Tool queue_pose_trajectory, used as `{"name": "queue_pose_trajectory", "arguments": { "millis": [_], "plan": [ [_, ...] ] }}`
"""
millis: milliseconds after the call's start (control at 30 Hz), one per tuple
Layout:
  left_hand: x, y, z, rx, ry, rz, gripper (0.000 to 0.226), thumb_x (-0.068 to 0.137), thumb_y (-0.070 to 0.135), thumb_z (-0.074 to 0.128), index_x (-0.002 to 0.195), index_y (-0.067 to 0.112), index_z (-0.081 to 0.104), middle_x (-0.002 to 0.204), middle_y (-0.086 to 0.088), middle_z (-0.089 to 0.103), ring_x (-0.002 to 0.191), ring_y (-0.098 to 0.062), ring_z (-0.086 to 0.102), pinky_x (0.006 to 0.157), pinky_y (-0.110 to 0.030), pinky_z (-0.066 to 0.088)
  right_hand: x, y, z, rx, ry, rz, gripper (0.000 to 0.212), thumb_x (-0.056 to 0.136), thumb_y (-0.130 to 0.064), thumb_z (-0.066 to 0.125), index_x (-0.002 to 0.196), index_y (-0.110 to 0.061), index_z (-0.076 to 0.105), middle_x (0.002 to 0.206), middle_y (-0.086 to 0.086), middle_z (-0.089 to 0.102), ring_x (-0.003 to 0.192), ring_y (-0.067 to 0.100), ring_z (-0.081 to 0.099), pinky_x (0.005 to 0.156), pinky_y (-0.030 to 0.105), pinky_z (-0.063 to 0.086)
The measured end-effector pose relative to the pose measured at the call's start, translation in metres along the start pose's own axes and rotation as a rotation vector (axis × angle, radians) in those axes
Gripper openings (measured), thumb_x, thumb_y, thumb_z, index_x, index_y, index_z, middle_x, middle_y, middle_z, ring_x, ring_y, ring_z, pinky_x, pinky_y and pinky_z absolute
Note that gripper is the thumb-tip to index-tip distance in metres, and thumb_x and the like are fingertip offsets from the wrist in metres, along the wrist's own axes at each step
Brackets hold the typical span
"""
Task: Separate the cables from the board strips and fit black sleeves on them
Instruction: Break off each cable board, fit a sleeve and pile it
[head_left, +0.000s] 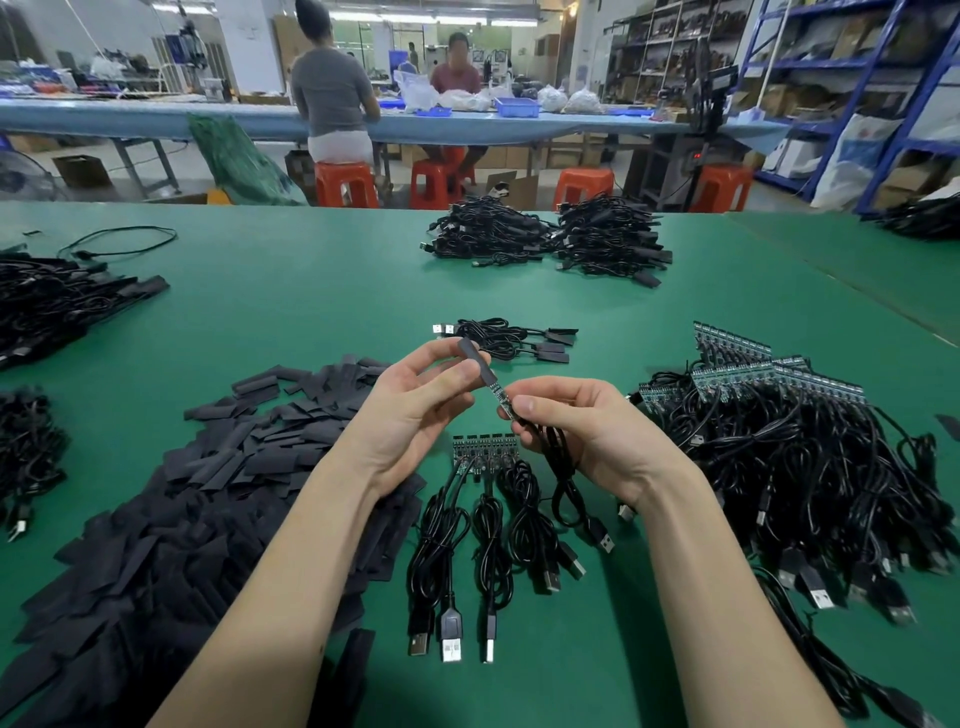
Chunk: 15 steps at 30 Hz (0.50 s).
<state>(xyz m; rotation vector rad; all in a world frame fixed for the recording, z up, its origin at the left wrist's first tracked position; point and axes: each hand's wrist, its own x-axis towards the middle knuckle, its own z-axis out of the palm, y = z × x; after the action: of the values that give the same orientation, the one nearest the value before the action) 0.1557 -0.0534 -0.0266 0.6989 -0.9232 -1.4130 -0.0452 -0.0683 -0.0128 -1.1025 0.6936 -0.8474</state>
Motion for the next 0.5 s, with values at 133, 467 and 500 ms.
{"name": "queue_pose_trajectory", "arguments": {
  "millis": [133,467,500],
  "plan": [
    [-0.0005,0.0011,-0.0014,-0.016,-0.017,0.014,0.027,0.08,0.008,0.071,0.106,0.013,0.068,0.102,-0.006,0.075,0.089,-0.008,0.069,0.072,-0.016,0.054,-0.0003,-0.0005,0.0031,-0.036,0.007,-0.059,0.016,0.072,-0.008,0.078,0.088,-0.008,0.08,0.085,0.012,0.075,0.069,0.015,0.069,0.07,0.022,0.059],
    [-0.0022,-0.0002,0.0036,-0.002,-0.085,0.078,0.031,0.078,0.009,0.075,0.107,0.015,0.066,0.101,-0.001,0.073,0.091,-0.007,0.068,0.075,-0.016,0.055,-0.0021,-0.0031,0.0012,0.012,-0.018,-0.006,0.014,0.073,-0.009,0.077,0.087,-0.01,0.081,0.083,0.008,0.073,0.067,0.014,0.066,0.067,0.022,0.057],
    [-0.0024,-0.0003,0.0036,0.009,-0.095,0.071,0.03,0.078,0.01,0.075,0.106,0.016,0.068,0.101,-0.001,0.073,0.092,-0.008,0.068,0.075,-0.017,0.055,-0.0021,-0.0029,0.0,0.001,-0.018,-0.011,0.015,0.073,-0.008,0.077,0.087,-0.01,0.081,0.082,0.008,0.073,0.067,0.015,0.066,0.067,0.023,0.057]
  ]
}}
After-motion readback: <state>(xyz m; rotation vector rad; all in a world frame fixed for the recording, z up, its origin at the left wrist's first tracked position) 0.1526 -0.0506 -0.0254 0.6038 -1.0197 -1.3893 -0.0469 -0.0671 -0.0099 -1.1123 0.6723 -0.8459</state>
